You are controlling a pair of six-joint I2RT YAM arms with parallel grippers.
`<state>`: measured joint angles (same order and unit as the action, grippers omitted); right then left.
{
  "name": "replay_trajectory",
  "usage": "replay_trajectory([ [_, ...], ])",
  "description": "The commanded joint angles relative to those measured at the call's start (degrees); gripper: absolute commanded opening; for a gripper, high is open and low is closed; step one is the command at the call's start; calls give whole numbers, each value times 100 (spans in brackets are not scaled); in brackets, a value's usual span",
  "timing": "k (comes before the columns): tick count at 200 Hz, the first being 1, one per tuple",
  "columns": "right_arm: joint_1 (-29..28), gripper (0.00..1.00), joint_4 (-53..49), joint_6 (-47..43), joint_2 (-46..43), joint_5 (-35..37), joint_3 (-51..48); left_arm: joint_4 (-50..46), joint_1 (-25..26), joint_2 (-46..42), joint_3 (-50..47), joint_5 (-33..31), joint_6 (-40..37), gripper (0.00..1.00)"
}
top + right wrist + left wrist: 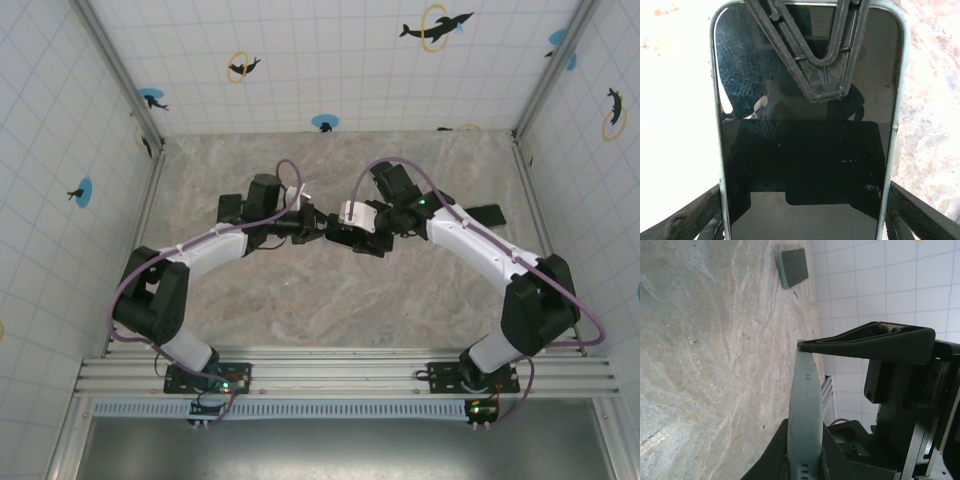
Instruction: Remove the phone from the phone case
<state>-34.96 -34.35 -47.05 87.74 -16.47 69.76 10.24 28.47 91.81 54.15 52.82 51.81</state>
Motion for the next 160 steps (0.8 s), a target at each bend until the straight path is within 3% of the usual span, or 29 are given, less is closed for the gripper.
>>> replay_trajectory([
  [1, -84, 88, 655, 57, -478, -105, -151, 554, 29, -298, 131, -433, 621, 3],
  [29, -89, 100, 1050, 415, -839, 90, -469, 802, 22, -435, 354, -800, 854, 3],
  [70, -85, 100, 2712, 1995, -1756, 574, -1412, 1377, 2, -711, 228, -1684, 1407, 3],
  [120, -165, 94, 5874, 6299, -2507, 603, -2906, 2444, 62, -1089, -259, -2815, 2275, 3],
  [160, -659, 90, 7431, 9393, -2381, 2163, -3598, 2971, 314, -1299, -538, -3468, 2677, 3],
])
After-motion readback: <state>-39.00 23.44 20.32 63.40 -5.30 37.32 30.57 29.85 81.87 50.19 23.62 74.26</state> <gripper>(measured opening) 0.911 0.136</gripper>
